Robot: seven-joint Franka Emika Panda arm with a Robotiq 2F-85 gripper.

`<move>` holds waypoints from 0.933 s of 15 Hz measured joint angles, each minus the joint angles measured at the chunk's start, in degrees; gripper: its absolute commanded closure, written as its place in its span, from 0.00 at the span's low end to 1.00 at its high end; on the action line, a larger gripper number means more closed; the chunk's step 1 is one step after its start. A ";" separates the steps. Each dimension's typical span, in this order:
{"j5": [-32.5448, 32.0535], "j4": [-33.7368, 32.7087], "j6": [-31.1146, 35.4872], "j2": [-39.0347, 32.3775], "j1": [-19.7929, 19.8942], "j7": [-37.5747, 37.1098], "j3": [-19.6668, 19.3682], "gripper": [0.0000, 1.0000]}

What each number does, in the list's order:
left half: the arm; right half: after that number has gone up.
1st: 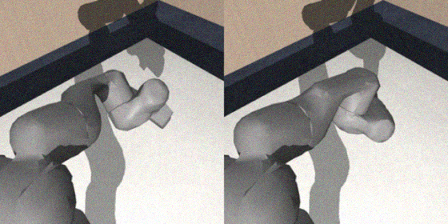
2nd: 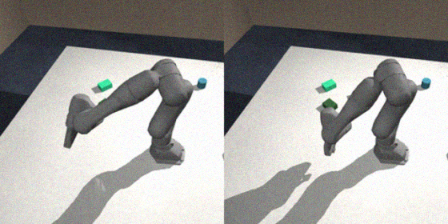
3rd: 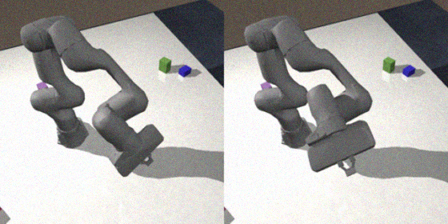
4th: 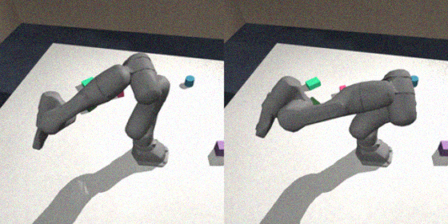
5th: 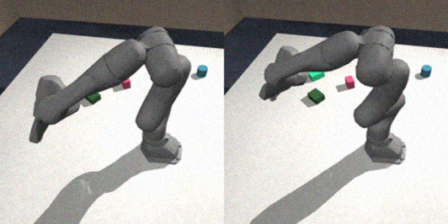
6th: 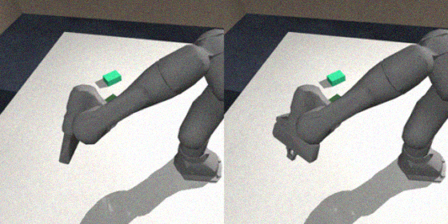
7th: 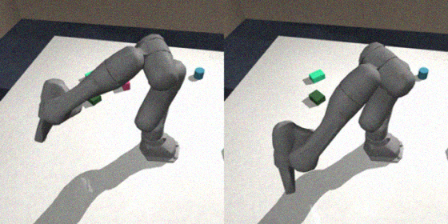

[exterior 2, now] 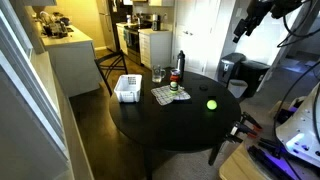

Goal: Pick up the green tennis ball and put it into the cylindrical tennis ball container

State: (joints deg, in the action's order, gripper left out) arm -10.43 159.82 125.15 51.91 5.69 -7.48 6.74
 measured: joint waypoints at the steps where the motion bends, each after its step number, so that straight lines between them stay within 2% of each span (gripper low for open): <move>1: 0.00 0.79 -0.53 -0.14 0.00 0.00 0.00 0.00; 4: 0.00 2.56 -0.53 -0.72 0.00 0.00 0.00 0.00; 14: -0.01 0.80 -0.84 -1.03 0.08 0.01 -1.03 0.00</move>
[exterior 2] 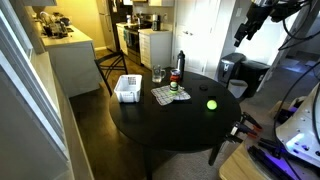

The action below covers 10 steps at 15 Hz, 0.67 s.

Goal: Pick up the green tennis ball and put it into the cylindrical tennis ball container

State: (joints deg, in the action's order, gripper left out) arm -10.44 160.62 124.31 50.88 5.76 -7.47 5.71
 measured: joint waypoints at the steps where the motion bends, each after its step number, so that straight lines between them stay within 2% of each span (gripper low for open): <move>1: -0.12 -0.04 0.00 -0.12 0.14 0.02 -0.48 0.00; 6: -2.46 -0.09 1.01 -3.88 2.20 0.66 -4.10 0.00; 10: -4.46 -0.06 6.75 -12.44 4.50 2.92 -8.41 0.00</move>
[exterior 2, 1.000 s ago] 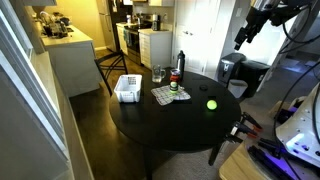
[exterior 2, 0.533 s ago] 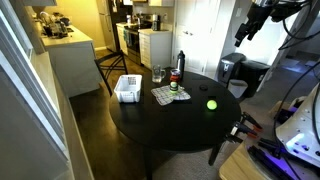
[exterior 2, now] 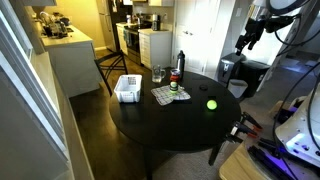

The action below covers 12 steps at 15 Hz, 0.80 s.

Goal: Pick up the green tennis ball and put it into the cylindrical tennis ball container

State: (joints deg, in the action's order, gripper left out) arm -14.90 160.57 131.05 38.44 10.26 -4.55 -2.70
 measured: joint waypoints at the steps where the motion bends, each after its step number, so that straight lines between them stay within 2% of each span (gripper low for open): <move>1: -0.53 0.04 2.57 -3.11 0.60 0.26 -0.91 0.00; 6: -2.32 -2.95 15.72 -20.85 1.82 0.53 -2.50 0.00; 12: -2.39 -12.03 20.25 -36.63 1.09 3.06 -2.55 0.00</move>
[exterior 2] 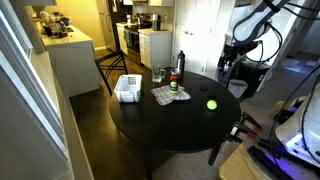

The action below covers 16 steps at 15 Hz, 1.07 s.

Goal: Pick up the green tennis ball and put it into the cylindrical tennis ball container

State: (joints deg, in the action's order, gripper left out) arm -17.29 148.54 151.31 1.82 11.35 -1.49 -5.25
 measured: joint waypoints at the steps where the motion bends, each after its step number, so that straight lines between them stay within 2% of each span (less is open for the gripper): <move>1: 0.00 -1.34 0.06 -1.89 -0.26 0.52 -0.16 0.00; 8: 0.00 -7.26 2.95 -13.14 -2.15 4.48 -0.72 0.00; 16: 0.53 -8.76 7.57 -19.71 -3.43 7.54 -0.46 0.00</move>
State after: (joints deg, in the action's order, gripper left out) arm -16.76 139.77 158.87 -17.90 7.93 6.05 -5.70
